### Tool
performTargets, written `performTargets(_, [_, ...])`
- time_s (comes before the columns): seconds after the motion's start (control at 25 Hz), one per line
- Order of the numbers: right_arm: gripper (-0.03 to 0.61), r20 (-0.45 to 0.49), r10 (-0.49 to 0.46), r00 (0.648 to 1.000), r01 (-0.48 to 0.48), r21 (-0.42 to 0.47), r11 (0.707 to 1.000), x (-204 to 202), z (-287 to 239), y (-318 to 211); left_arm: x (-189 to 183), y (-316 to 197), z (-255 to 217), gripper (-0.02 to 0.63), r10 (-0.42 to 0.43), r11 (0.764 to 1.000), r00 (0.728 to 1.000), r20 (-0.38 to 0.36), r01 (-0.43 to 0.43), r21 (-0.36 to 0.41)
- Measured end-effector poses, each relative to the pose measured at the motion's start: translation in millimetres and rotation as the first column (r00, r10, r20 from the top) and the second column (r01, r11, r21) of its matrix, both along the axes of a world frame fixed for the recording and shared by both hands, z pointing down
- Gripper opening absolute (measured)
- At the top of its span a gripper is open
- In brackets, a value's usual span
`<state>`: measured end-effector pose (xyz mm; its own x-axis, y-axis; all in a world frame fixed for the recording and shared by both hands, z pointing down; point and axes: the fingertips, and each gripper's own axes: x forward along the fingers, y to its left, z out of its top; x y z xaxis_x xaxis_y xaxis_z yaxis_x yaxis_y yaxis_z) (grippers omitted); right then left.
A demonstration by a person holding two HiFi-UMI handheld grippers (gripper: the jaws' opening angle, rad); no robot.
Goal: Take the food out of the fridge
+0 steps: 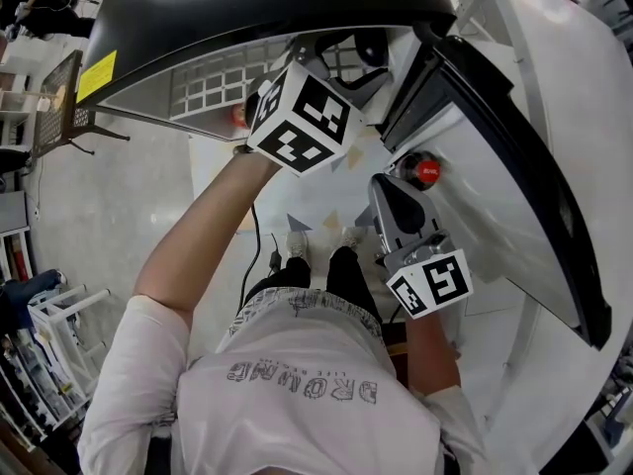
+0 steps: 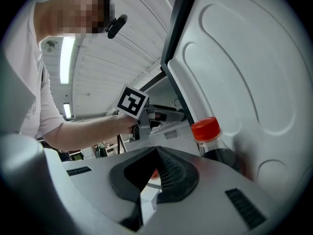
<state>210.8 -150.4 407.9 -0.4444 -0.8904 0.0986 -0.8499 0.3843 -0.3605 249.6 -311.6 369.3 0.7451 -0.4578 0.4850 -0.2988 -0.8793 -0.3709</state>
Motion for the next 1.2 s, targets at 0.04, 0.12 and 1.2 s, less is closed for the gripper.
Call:
performTargets(0.04, [-0.006,0.002,0.002,1.0,-0.002,-0.001,1.0,0.5,1.0,0.2,0.9,-0.8,1.4,0.273,-0.001,1.0,1.0,0.006,0.001,0.0])
performTargets(0.12, [-0.006,0.005,0.004,1.0,-0.004,-0.004,1.0,1.2,2.9,0.6,2.8,-1.7,4.2,0.273,-0.004,1.0,1.0,0.017,0.004,0.001])
performTargets(1.2, [-0.006,-0.024,0.027,0.999,-0.027,0.006,1.0,-8.1,-5.1,3.7,-35.2,19.5,-25.4,0.229,-0.027,0.998,0.993,-0.113,0.033,0.048])
